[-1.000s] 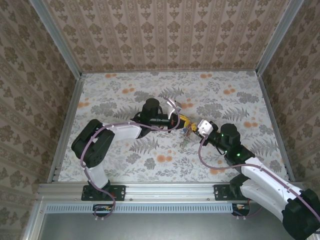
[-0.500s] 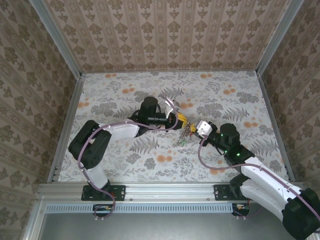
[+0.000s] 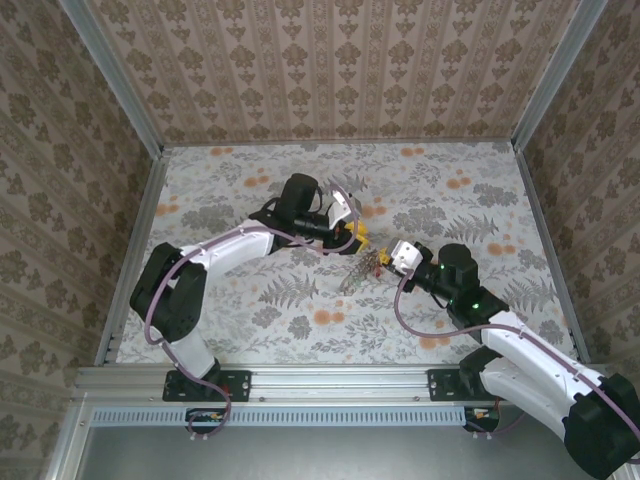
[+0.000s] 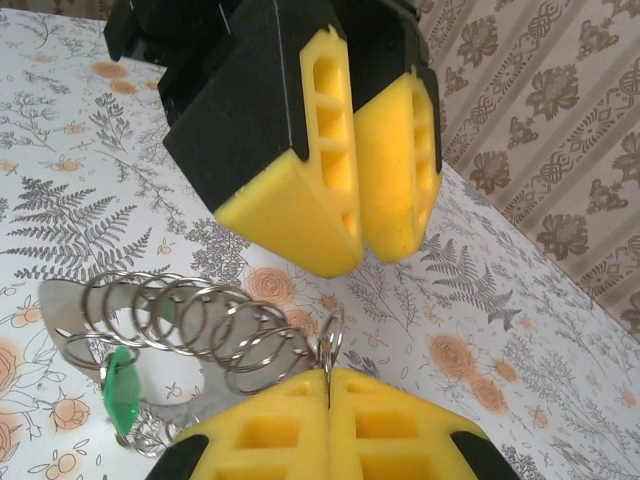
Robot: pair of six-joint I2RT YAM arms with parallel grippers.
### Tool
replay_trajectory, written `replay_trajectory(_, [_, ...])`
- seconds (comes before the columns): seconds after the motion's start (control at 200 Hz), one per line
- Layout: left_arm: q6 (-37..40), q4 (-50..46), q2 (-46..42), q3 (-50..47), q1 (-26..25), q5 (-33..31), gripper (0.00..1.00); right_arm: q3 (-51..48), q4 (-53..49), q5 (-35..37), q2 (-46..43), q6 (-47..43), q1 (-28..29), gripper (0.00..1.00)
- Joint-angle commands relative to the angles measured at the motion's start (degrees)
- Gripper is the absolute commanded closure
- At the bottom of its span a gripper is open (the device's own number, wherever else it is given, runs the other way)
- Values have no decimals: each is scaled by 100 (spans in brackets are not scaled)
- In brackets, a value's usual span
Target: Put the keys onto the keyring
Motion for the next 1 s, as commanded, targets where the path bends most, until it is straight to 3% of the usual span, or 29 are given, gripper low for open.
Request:
replay_trajectory(0.0, [1048, -1136, -76, 427, 50, 209, 62, 198, -48, -177, 19, -69, -16, 100])
replay_trajectory(0.495, [2552, -2837, 403, 1299, 87, 678, 59, 248, -53, -248, 21, -49, -33, 100])
replay_trajectory(0.995, [3064, -3492, 1053, 1919, -212, 174, 55, 296, -48, -386, 64, -47, -33, 100])
